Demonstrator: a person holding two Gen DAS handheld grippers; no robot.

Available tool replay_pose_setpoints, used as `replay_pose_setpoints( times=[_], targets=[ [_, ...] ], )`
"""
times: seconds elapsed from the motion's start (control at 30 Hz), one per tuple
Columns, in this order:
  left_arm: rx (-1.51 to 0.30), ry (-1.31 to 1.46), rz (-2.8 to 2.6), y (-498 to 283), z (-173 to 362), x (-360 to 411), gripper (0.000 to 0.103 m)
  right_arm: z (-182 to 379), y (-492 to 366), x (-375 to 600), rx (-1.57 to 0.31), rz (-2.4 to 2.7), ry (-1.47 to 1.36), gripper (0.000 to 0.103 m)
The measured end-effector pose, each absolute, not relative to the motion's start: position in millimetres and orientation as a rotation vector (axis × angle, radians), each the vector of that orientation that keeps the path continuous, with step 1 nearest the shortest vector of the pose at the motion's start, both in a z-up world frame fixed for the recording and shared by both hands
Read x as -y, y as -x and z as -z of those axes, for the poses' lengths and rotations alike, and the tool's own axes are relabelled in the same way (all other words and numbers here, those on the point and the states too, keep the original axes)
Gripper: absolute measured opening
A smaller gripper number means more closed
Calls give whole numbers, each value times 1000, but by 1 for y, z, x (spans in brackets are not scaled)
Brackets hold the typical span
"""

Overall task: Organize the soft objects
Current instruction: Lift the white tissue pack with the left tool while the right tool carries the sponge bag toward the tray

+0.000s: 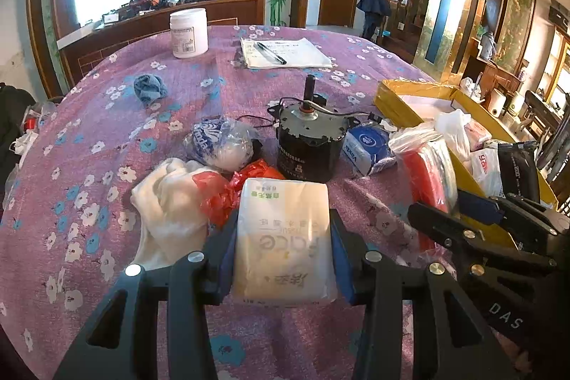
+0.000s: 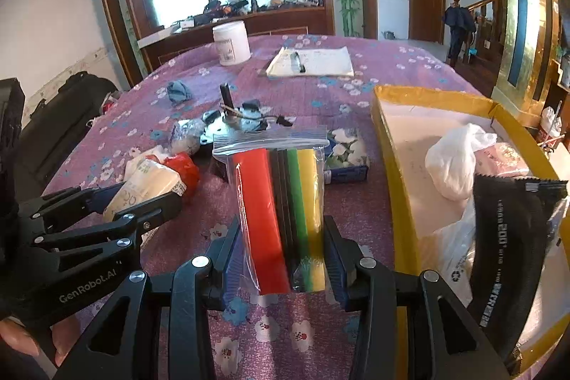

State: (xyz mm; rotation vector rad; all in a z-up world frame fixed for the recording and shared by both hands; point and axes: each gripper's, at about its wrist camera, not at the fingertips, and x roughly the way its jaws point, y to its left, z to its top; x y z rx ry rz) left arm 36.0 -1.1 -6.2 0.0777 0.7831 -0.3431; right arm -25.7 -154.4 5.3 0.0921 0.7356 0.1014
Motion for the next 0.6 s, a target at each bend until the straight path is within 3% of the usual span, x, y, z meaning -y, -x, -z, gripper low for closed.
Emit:
replay_pose_setpoints(
  times=[0.6],
  targets=[
    [-760,-77,328,-33,2,-1,44,-21,52,147,-676,-20,23,45]
  ],
)
